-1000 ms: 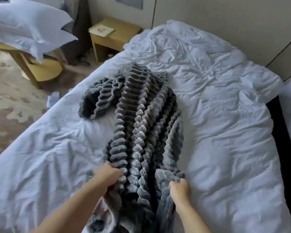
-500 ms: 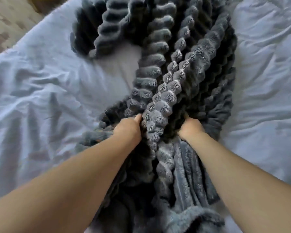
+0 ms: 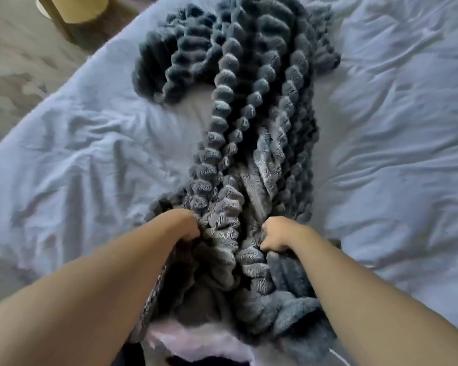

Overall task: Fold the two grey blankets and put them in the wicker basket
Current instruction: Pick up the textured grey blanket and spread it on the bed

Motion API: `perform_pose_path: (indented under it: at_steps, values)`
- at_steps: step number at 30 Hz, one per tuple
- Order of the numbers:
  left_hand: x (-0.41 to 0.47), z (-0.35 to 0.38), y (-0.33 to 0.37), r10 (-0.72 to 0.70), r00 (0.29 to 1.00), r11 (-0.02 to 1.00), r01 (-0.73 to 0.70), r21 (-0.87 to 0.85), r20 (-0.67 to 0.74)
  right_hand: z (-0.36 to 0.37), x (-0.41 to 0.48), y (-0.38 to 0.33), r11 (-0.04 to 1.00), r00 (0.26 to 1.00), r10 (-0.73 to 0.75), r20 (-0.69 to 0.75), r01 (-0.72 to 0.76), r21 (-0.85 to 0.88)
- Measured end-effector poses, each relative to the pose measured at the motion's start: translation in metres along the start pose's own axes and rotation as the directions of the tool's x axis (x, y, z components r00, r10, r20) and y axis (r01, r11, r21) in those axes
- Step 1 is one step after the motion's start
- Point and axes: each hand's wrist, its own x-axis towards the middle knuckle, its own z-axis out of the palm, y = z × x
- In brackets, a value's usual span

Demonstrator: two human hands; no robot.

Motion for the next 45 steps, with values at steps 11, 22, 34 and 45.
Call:
perform_pose_path:
  at_steps: [11, 22, 34, 45]
  values:
    - [-0.093, 0.173, 0.044, 0.112, 0.987, 0.930, -0.064, -0.362, 0.113, 0.174, -0.136, -0.101, 0.923, 0.965, 0.035, 0.259, -0.131, 0.362]
    - [-0.631, -0.356, -0.037, -0.423, -0.050, -0.002, -0.998, 0.056, -0.905, -0.398, -0.634, 0.067, 0.411, -0.144, 0.840, -0.523, 0.798, 0.441]
    - [-0.705, -0.380, -0.098, -0.440, -0.319, 0.193, -0.947, 0.258, -0.839, -0.333, -0.710, 0.084, 0.532, -0.454, 0.811, -0.369, 0.835, 0.140]
    - [-0.409, -0.290, -0.079, -0.460, 0.163, 0.300, -0.897, -0.326, -0.873, -0.200, -0.444, 0.100, 0.138, 0.171, 0.920, -0.352, 0.699, 0.702]
